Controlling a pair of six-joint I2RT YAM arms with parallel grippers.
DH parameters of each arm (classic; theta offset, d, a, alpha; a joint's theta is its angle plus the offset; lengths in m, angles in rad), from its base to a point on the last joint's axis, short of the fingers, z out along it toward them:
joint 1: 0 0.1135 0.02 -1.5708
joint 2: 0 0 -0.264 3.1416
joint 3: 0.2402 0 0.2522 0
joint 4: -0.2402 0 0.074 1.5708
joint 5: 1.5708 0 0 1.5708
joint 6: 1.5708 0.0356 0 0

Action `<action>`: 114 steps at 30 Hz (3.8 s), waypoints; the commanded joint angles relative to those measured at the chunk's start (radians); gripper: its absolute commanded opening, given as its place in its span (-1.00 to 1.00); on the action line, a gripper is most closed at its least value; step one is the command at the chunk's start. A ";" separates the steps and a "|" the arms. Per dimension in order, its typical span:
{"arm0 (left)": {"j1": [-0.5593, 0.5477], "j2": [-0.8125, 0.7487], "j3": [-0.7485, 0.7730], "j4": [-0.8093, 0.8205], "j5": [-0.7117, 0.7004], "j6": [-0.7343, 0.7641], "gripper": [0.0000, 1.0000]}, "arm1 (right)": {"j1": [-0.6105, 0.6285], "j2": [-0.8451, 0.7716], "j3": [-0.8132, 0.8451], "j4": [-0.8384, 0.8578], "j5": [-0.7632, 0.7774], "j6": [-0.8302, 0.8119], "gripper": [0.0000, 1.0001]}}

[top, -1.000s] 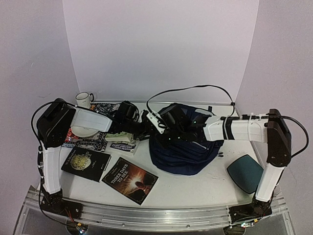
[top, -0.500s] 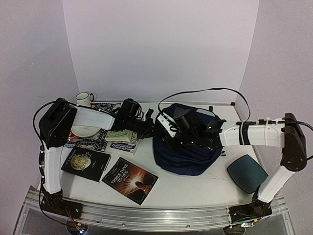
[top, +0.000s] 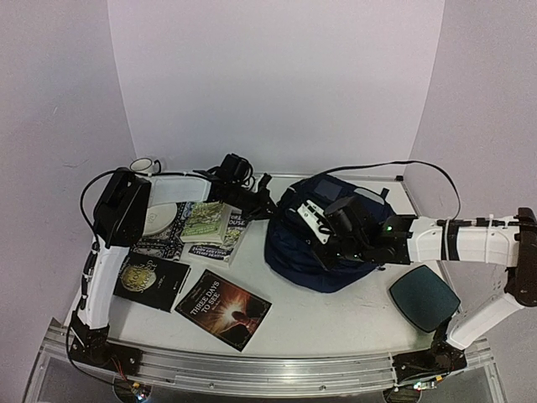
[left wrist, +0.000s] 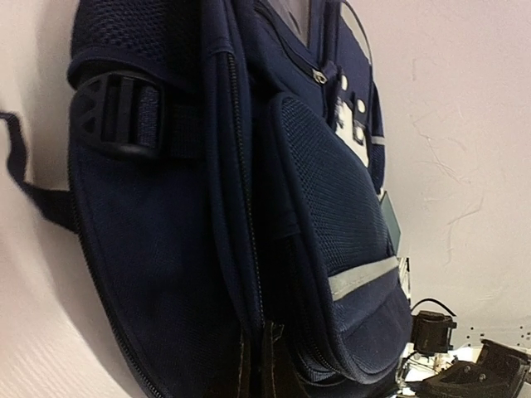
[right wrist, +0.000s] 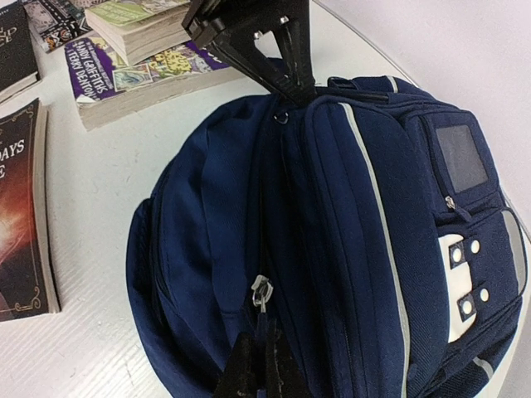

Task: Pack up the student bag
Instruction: Zip the student bag into the second largest pocket of the bag, then adjust the student bag at the center of the board, then hold the student bag at the center of the board, then zip the student bag into the second largest pocket of the bag, then adjust the student bag at the center of the board.

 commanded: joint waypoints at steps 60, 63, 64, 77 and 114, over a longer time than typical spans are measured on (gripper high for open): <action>-0.144 -0.379 -0.489 0.068 -0.302 -0.244 0.19 | 0.028 0.232 0.256 0.212 -0.125 0.090 -1.00; -0.144 -0.356 -0.468 0.068 -0.287 -0.248 0.17 | 0.028 0.215 0.249 0.220 -0.147 0.085 -1.00; -0.144 -0.348 -0.459 0.069 -0.287 -0.248 0.15 | 0.028 0.212 0.247 0.221 -0.154 0.084 -1.00; -0.138 -0.309 -0.371 0.082 -0.326 -0.265 -0.89 | 0.028 0.118 0.166 0.170 -0.219 0.041 -1.00; 0.082 -0.215 -0.214 -0.006 -0.325 -0.012 -1.00 | -0.175 -0.227 -0.099 -0.049 -0.070 0.128 -1.00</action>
